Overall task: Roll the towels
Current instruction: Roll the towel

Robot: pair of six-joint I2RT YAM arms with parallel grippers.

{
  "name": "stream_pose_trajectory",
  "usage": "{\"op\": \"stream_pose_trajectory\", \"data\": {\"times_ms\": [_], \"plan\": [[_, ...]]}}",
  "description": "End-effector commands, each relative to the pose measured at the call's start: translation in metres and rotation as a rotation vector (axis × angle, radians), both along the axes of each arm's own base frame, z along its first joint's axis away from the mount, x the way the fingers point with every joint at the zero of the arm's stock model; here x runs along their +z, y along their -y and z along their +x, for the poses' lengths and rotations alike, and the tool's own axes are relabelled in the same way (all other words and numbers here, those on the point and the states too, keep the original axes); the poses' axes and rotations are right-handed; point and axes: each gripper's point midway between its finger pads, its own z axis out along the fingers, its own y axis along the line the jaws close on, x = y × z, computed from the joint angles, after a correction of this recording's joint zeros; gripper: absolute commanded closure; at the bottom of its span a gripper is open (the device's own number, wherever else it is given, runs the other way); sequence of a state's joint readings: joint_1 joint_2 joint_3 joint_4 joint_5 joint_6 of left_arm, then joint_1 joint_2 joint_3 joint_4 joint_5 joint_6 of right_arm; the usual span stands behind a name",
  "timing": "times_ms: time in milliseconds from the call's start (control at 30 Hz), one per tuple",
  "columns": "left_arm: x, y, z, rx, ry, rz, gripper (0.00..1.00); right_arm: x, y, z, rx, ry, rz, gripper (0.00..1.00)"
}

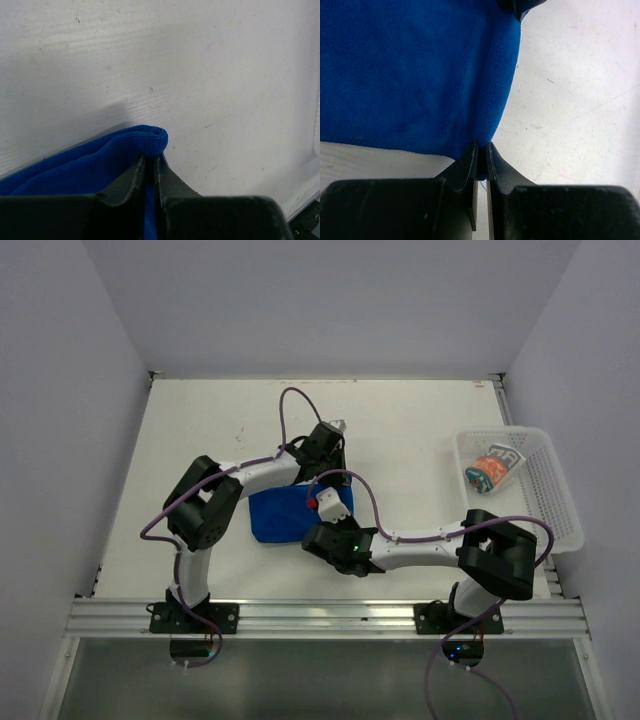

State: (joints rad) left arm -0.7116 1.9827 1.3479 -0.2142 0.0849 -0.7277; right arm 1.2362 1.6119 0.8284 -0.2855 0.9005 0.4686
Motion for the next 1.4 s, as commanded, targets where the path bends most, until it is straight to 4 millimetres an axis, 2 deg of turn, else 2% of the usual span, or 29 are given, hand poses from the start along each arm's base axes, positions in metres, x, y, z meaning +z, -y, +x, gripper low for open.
{"op": "stream_pose_trajectory", "data": {"times_ms": [0,433,733,1067,1367], "plan": [[0.046,-0.004,0.044,0.053,0.186,-0.077,1.0,0.005,-0.008,-0.005,0.04,-0.005,-0.024,1.0],[0.035,-0.017,0.041,0.049,0.172,-0.063,1.0,0.0,-0.025,-0.007,0.072,-0.024,0.0,1.0],[0.043,-0.021,0.043,0.051,0.183,-0.076,1.0,0.008,-0.031,-0.006,0.076,-0.014,0.034,1.0],[0.039,-0.031,0.041,0.049,0.177,-0.076,1.0,-0.001,-0.04,-0.007,0.118,-0.03,0.022,1.0],[0.021,-0.046,0.033,0.063,0.147,-0.058,1.0,-0.017,-0.052,-0.009,0.152,-0.059,0.034,1.0]]}}
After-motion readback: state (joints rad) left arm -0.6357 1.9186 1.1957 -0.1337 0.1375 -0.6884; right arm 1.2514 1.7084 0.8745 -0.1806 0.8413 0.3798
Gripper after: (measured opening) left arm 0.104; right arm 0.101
